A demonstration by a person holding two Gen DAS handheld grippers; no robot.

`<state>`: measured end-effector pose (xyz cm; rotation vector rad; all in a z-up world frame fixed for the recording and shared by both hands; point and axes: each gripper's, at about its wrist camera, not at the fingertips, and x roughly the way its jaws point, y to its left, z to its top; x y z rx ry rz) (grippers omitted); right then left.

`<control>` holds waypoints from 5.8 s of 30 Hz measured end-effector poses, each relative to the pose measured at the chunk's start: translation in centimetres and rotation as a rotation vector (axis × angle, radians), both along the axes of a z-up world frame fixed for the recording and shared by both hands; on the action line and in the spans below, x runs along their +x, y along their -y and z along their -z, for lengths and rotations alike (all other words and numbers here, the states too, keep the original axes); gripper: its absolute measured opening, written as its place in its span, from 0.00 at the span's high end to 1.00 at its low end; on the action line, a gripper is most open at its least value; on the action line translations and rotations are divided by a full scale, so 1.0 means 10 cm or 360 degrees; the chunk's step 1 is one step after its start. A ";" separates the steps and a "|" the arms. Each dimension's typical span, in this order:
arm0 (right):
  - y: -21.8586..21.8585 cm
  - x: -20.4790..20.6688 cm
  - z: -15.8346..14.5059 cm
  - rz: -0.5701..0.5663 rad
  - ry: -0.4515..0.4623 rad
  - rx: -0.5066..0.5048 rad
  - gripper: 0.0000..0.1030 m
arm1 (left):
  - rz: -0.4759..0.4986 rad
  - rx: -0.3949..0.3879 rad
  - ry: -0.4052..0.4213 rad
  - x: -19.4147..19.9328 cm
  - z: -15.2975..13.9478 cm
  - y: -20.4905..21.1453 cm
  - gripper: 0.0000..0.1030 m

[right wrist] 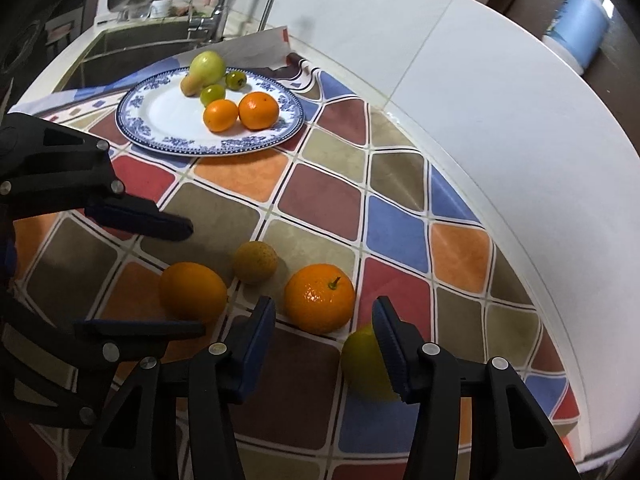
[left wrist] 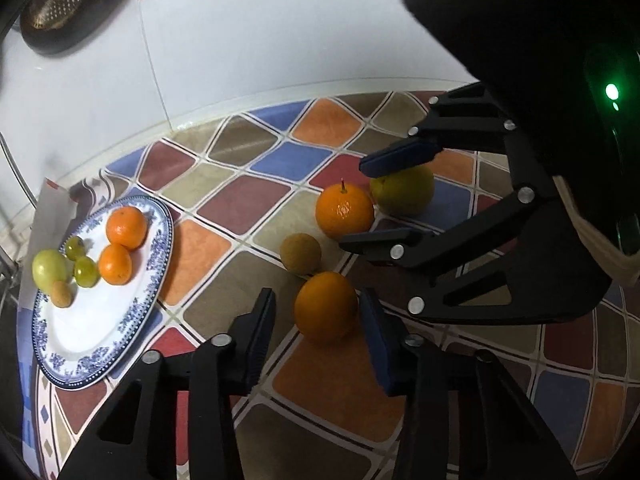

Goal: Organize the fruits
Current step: 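Grasp an orange with the left gripper while the right gripper grasps another orange, then carry both oranges onto the plate and open both grippers, then withdraw both grippers from the plate toward the last two fruits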

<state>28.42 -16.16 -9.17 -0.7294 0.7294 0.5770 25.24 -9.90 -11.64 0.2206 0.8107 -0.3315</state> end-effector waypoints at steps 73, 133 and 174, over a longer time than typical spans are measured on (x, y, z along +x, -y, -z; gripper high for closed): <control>-0.94 -1.09 -0.97 0.0421 0.0240 0.0650 0.60 | -0.0321 -0.0133 0.0490 -0.96 -1.10 -1.70 0.68; -1.73 0.18 -0.02 0.0638 -0.0235 0.0710 0.55 | -0.0324 -0.0107 0.0106 0.32 -0.23 -2.40 0.62; -0.65 -1.01 -0.84 0.0944 0.0146 0.0858 0.35 | -0.0280 -0.0141 0.0392 -0.67 -1.04 -1.62 0.10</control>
